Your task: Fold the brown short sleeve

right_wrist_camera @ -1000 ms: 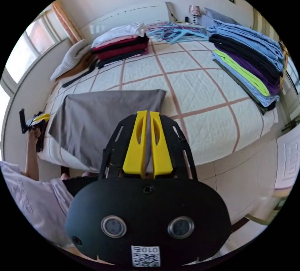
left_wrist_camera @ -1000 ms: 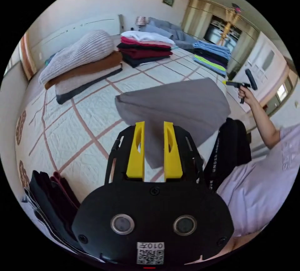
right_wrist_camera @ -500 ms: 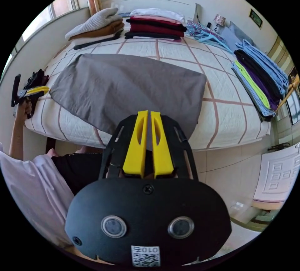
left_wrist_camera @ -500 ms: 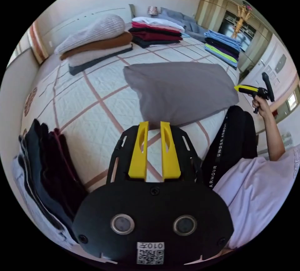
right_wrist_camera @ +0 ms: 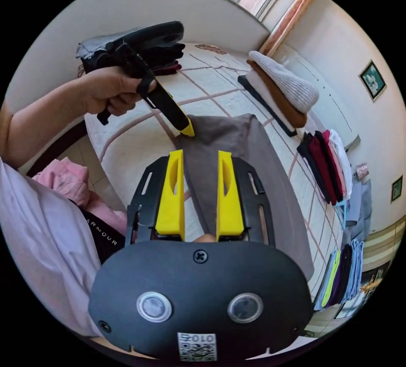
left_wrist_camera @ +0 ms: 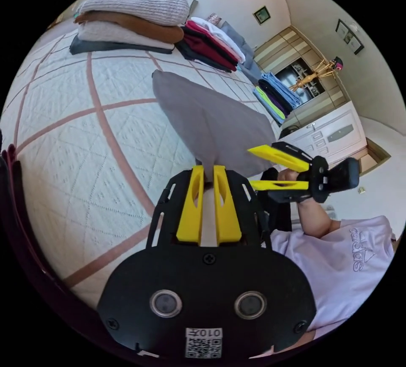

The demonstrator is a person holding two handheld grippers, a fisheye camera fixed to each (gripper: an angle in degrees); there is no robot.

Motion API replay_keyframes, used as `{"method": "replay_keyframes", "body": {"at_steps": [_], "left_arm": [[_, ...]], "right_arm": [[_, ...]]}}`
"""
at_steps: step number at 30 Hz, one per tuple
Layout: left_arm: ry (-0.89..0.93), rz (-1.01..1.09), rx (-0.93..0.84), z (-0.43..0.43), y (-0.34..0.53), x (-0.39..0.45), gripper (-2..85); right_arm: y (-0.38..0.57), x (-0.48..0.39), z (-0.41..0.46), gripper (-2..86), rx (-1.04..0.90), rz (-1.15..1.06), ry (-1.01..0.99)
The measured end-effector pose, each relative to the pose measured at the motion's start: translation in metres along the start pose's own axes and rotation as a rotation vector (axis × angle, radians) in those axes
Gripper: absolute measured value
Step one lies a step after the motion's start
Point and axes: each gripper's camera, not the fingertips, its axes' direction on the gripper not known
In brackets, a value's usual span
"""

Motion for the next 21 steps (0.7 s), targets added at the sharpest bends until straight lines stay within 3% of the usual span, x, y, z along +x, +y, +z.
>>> {"method": "replay_keyframes", "body": {"at_steps": [9, 14, 16, 21], "left_arm": [[0.074, -0.006, 0.012, -0.011, -0.007, -0.022, 4.3], [0.161, -0.019, 0.078, -0.022, -0.006, -0.034, 5.9], [0.182, -0.023, 0.146, -0.039, -0.005, -0.036, 8.4], [0.173, -0.088, 0.231, -0.068, -0.015, -0.053, 13.5]], "right_arm": [[-0.027, -0.064, 0.047, 11.1, -0.086, -0.153, 0.202], [-0.017, -0.064, 0.049, 5.3, -0.069, -0.146, 0.349], [-0.011, -0.049, 0.039, 4.2, -0.036, -0.074, 0.301], [0.028, 0.043, 0.014, 3.5, 0.110, 0.353, -0.099]]}}
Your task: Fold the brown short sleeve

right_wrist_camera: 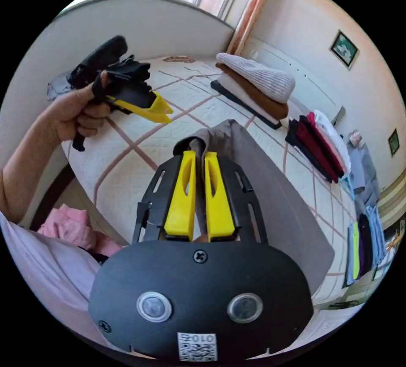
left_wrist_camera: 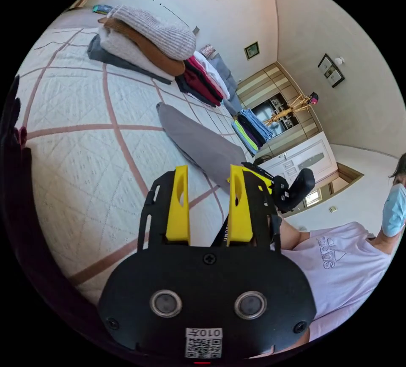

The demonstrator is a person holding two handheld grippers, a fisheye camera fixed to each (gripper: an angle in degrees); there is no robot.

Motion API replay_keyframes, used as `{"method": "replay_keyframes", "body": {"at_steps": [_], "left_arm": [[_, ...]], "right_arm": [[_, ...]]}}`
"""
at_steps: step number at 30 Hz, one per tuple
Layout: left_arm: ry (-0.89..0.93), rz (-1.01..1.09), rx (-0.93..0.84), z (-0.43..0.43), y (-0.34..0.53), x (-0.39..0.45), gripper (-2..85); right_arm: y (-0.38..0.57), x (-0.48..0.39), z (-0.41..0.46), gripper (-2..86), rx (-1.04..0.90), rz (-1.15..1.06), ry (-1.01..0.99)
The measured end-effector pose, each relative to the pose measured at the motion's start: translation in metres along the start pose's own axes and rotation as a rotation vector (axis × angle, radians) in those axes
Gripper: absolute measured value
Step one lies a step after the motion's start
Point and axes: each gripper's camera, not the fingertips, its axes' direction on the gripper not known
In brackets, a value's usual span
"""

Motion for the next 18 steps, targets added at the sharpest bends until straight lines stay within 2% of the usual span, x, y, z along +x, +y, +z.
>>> {"method": "replay_keyframes", "body": {"at_steps": [2, 5, 13, 15, 18], "left_arm": [[0.029, -0.023, 0.023, -0.001, -0.013, -0.006, 14.4], [0.066, -0.061, 0.011, 0.016, -0.036, -0.015, 15.5], [0.218, -0.222, -0.032, 0.081, -0.090, -0.049, 16.3], [0.228, -0.248, -0.020, 0.088, -0.104, -0.054, 16.0], [0.146, -0.260, -0.054, 0.102, -0.128, -0.055, 14.7]], "right_arm": [[0.011, 0.055, -0.006, 3.8, 0.045, 0.198, -0.224], [0.027, 0.098, -0.009, 4.6, 0.090, 0.309, -0.356], [0.060, 0.120, -0.017, 5.1, 0.122, 0.275, -0.314], [0.064, 0.120, -0.015, 5.1, 0.106, 0.252, -0.294], [0.069, 0.118, -0.012, 5.1, 0.100, 0.230, -0.284]]}}
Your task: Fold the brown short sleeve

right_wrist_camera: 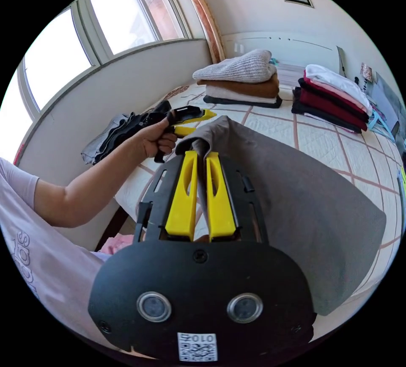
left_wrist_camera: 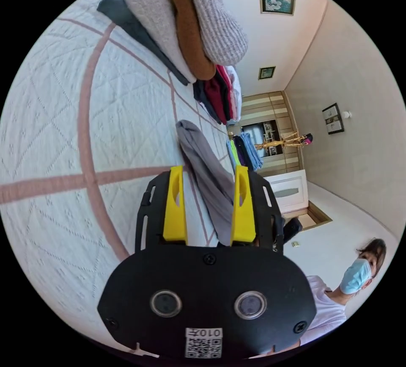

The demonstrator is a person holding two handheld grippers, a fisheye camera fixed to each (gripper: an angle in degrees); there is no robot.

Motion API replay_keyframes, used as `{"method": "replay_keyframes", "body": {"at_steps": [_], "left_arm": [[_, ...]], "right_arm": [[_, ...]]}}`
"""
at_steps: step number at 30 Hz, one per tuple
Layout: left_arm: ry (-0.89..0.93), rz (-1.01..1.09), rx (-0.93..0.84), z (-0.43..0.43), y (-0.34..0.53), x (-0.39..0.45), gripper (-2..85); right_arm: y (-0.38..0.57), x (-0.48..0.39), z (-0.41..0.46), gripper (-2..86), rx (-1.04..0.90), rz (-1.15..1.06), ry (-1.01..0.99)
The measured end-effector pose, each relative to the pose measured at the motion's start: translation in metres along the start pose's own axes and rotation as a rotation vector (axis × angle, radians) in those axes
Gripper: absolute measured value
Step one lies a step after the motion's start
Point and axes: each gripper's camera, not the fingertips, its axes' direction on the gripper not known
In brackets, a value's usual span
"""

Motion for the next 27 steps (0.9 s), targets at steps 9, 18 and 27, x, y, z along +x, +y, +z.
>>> {"method": "replay_keyframes", "body": {"at_steps": [9, 18, 27], "left_arm": [[-0.086, 0.065, -0.002, 0.029, -0.030, 0.032, 3.6], [-0.335, 0.368, -0.062, 0.073, -0.055, 0.182, 0.6], [-0.553, 0.856, -0.328, 0.278, -0.042, 0.428, 0.2]], "right_arm": [[0.022, -0.016, 0.016, 5.2, -0.051, -0.083, 0.103], [0.047, 0.025, -0.023, 5.1, 0.104, 0.040, 0.038], [0.168, 0.151, -0.159, 5.0, 0.388, 0.394, -0.047]]}}
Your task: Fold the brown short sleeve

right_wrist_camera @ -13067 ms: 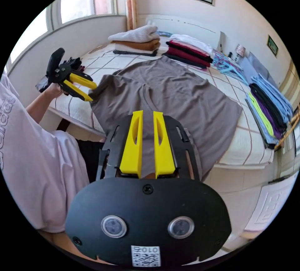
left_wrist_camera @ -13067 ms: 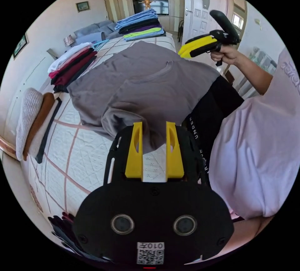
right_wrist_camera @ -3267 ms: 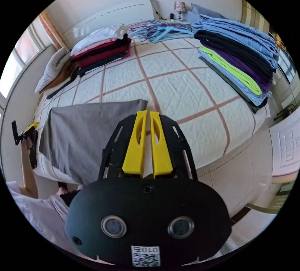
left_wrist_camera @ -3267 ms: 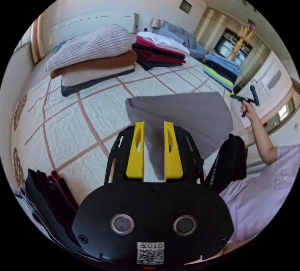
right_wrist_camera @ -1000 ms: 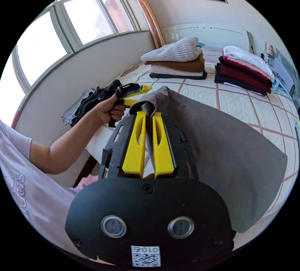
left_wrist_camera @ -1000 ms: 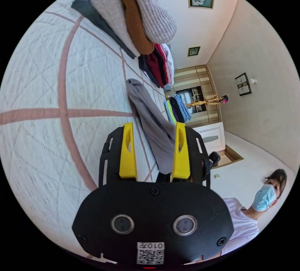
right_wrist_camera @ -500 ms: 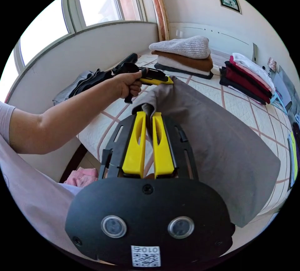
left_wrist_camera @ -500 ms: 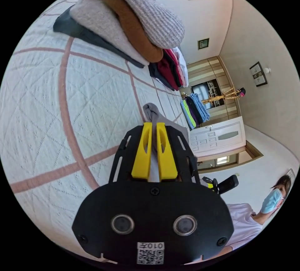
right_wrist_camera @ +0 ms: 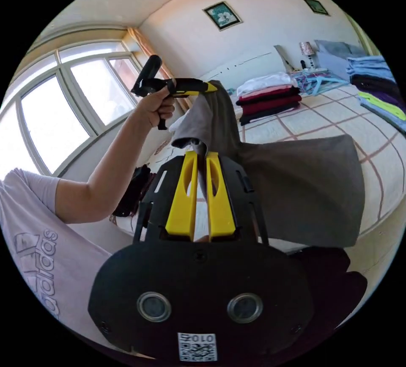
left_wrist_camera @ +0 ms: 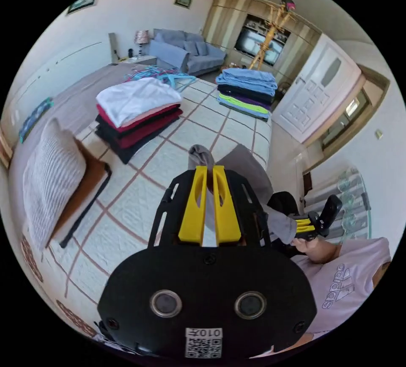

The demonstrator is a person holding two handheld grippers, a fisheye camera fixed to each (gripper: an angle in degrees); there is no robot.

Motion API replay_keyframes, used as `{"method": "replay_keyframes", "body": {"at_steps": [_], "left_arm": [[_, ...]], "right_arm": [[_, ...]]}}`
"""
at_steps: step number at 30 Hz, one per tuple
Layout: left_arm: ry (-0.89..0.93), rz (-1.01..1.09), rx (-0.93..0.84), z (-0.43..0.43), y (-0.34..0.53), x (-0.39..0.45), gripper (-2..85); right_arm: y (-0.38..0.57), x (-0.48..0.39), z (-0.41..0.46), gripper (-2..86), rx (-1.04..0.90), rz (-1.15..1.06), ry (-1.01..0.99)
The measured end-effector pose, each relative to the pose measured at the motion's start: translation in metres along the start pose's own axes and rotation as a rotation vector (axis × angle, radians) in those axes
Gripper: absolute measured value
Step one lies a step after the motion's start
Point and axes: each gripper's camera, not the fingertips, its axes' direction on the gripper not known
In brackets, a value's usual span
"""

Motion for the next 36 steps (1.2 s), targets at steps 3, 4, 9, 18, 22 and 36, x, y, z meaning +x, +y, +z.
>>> {"method": "replay_keyframes", "body": {"at_steps": [3, 4, 9, 18, 22, 36], "left_arm": [[0.015, 0.058, -0.103, 0.069, -0.066, 0.056, 0.2], [0.011, 0.059, -0.148, 0.099, -0.086, 0.074, 0.3], [-0.030, 0.094, -0.276, 0.186, -0.138, 0.139, 0.4], [-0.109, 0.114, -0.370, 0.245, -0.177, 0.194, 1.3], [-0.098, 0.118, -0.386, 0.263, -0.183, 0.208, 3.1], [0.097, 0.268, -0.169, 0.174, -0.082, 0.220, 7.8]], "right_arm": [[0.020, 0.070, -0.038, 4.9, 0.065, 0.200, -0.005], [0.029, 0.094, -0.048, 4.9, 0.086, 0.266, -0.022], [0.059, 0.160, -0.070, 5.0, 0.107, 0.451, -0.044], [0.076, 0.209, -0.067, 5.0, 0.131, 0.555, -0.139], [0.079, 0.217, -0.064, 5.0, 0.128, 0.588, -0.136], [0.076, 0.200, -0.049, 5.7, 0.104, 0.624, -0.050]]}}
